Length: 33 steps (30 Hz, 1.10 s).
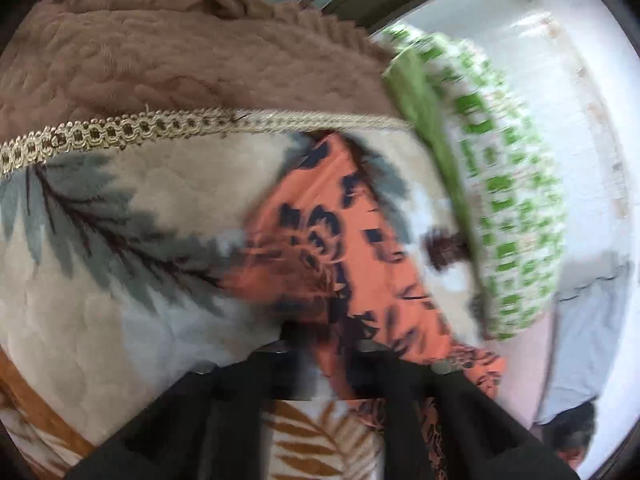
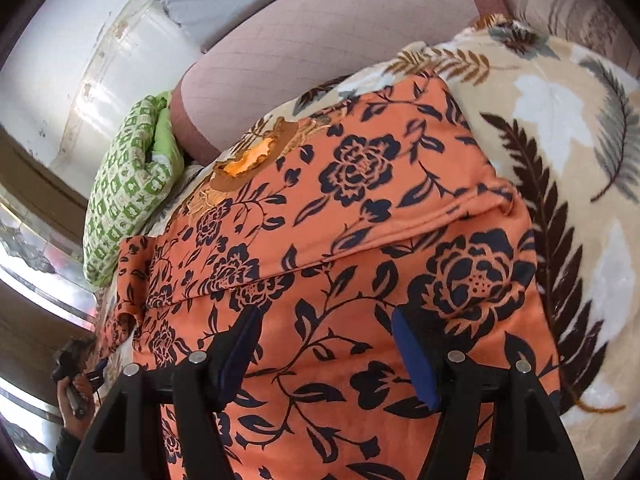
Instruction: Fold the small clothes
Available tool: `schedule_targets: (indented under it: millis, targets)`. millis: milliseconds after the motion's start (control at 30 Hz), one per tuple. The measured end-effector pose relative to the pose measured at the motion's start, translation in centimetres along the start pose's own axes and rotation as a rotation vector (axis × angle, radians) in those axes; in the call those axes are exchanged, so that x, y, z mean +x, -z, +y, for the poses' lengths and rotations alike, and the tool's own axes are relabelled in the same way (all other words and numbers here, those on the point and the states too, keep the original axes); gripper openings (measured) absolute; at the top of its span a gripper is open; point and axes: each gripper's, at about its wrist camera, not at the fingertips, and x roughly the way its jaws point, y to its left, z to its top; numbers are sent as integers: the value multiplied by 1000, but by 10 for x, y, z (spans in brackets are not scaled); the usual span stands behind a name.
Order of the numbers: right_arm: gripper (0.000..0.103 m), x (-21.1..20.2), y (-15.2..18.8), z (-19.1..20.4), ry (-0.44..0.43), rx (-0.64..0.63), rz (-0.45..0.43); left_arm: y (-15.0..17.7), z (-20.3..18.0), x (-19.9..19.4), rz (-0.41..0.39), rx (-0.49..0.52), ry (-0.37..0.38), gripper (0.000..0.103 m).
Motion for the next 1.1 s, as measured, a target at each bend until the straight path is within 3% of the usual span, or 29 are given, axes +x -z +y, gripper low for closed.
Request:
schedule_targets:
  millis: [33,100,233,300,400,500,567,600,767,800,867,900,967,1033,1100]
  targets:
    - [71,1,1,-3,-7,6,2,0,-2,-1,-4,4,-17,3]
    - [71,3,3,-9,-20,20,9,3,-32,-14,-58,113,-64,3]
    - [71,6,4,-19,-59,52,11,43,-138,-58,-188,434,-7,3]
    - [71,7,3,-18,-66,53,11,86,-206,-77,-226,609,83,3]
    - [71,6,1,-20,-103,77,12,164,-285,-90,-221,803,228,3]
    - [71,3,-3,-24,-121,105,4,257,-343,-81,-139,966,347,4]
    - [71,-1,-5,-27,-136,127,-4,317,-364,-63,-80,1081,372,4]
    - [71,-2,-6,-29,-144,140,-7,355,-370,-44,-49,1137,364,5]
    - [71,-12,-13,-37,-180,187,-35,458,-360,58,150,1259,219,21]
    - [71,-13,-15,-37,-181,186,-41,473,-355,82,231,1280,188,28]
    - [71,-14,-17,-38,-178,184,-46,493,-335,113,431,1279,109,30]
    - [71,-14,-18,-40,-173,184,-48,493,-325,118,481,1276,92,30]
    - [71,-15,-20,-43,-165,196,-51,483,-317,101,439,1309,115,36]
    - [73,-17,-21,-46,-168,211,-61,459,-313,73,380,1294,185,58]
    - [74,-18,-20,-45,-193,207,-57,415,-302,36,289,1242,258,70]
